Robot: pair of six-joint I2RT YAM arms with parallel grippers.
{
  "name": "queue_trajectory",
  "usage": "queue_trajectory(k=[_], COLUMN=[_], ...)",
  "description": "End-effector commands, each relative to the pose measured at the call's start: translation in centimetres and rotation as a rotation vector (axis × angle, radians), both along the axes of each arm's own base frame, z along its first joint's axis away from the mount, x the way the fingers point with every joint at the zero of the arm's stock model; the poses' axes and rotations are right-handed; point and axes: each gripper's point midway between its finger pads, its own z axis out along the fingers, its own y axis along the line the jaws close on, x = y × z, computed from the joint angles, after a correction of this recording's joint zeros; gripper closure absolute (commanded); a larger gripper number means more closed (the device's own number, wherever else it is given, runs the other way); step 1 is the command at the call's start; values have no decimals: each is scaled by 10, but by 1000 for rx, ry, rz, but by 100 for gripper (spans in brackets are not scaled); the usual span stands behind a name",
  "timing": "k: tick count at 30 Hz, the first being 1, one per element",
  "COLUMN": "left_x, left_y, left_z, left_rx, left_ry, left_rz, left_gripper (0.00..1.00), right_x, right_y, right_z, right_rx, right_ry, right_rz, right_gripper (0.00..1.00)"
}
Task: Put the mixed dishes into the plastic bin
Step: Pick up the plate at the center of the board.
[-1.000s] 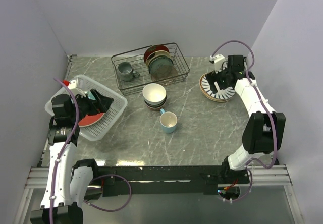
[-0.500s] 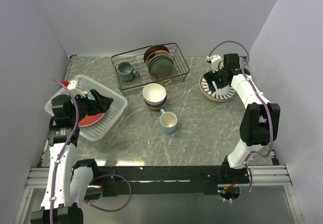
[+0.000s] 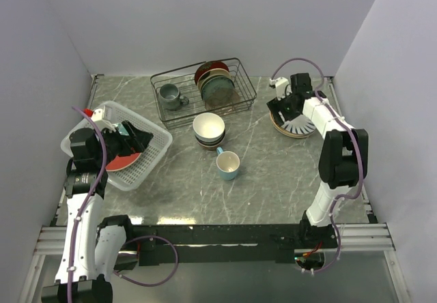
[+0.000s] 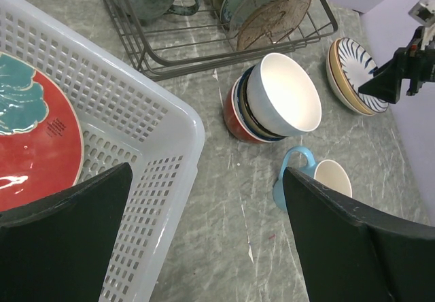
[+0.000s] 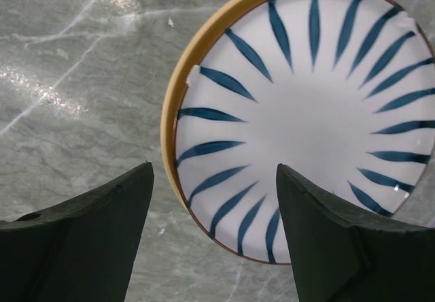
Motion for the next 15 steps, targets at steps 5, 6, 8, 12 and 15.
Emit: queue_trajectory(k=[5,6,8,12,15], left_x=[1,1,1,1,1], left_y=[0,0,0,0,0], left_z=[4,3,4,4,4], left_rx=[16,16,17,17,16], left_ry=[-28,-27,-30,-30,-29], left_rz=[-8,-8,-8,-8,-9], left_gripper=[1,1,1,1,1], right_x=[18,18,17,18,18], right_y=[4,4,3,3,2], right_z=[9,6,5,4,4], right_rx=[0,-3,-4,-9,-9], right_ry=[-25,-20,-15,-14,-12], right_rz=[-27,-26,-30,-32,-35], right_gripper=[26,27,29,31,32])
